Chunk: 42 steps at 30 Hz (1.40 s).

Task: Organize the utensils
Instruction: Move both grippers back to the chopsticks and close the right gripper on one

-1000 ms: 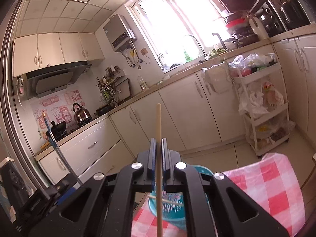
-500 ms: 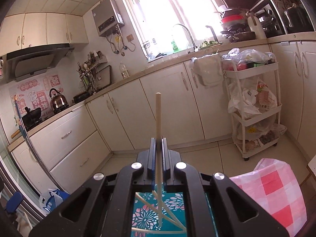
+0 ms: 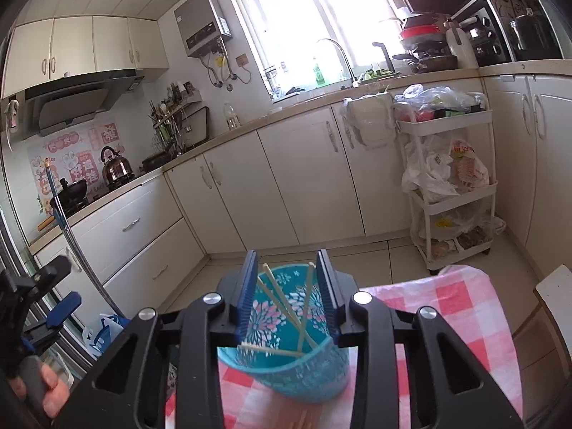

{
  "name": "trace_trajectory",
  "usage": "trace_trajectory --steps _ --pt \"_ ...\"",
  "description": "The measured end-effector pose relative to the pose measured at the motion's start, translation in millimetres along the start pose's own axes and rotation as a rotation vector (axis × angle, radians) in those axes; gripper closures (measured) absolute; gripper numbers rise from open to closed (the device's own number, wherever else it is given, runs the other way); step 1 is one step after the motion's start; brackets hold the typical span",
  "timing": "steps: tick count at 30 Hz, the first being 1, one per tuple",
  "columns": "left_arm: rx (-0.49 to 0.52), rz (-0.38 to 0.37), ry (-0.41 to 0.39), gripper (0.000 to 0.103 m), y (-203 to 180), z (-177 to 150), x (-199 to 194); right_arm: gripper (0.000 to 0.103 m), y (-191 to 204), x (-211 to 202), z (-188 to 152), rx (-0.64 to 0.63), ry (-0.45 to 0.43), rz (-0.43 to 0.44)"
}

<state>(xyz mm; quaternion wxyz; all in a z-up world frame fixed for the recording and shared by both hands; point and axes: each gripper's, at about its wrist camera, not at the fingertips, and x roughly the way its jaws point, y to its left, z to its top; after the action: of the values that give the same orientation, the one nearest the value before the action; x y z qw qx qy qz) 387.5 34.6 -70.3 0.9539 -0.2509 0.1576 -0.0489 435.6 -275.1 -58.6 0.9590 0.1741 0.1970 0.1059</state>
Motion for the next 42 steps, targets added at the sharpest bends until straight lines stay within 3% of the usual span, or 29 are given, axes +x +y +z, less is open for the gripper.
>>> trace_trajectory --steps 6,10,13,17,20,25,32,35,42 --pt "0.022 0.022 0.012 0.023 0.6 -1.1 0.5 0.066 -25.0 -40.5 -60.1 0.036 0.153 -0.051" --pt "0.059 0.045 0.027 0.023 -0.4 -2.5 1.9 0.066 -32.3 -30.6 -98.8 0.074 0.293 -0.067" --pt "0.118 0.087 0.06 0.023 -0.2 -4.4 7.9 0.066 -24.7 -15.0 -119.1 0.03 0.379 -0.07" --pt "0.208 0.155 0.163 0.023 9.1 -11.9 23.9 0.066 -20.1 0.3 -146.3 -0.009 0.466 -0.066" --pt "0.262 0.172 0.297 0.023 16.5 -26.6 42.8 0.068 -13.7 8.3 -164.1 -0.033 0.516 -0.05" --pt "0.315 0.117 0.489 0.023 18.2 -61.2 65.1 0.072 2.1 17.9 -179.8 -0.112 0.56 -0.055" --pt "0.437 0.097 0.567 0.023 -0.5 -90.8 72.5 0.075 10.1 17.8 -185.0 -0.239 0.569 -0.133" --pt "0.478 0.089 0.609 0.023 -7.4 -105.2 77.4 0.077 -3.8 16.8 -183.7 -0.16 0.583 -0.101" --pt "0.618 0.062 0.725 0.023 -25.7 -154.7 87.2 0.077 3.0 15.8 -186.0 -0.22 0.588 -0.107"
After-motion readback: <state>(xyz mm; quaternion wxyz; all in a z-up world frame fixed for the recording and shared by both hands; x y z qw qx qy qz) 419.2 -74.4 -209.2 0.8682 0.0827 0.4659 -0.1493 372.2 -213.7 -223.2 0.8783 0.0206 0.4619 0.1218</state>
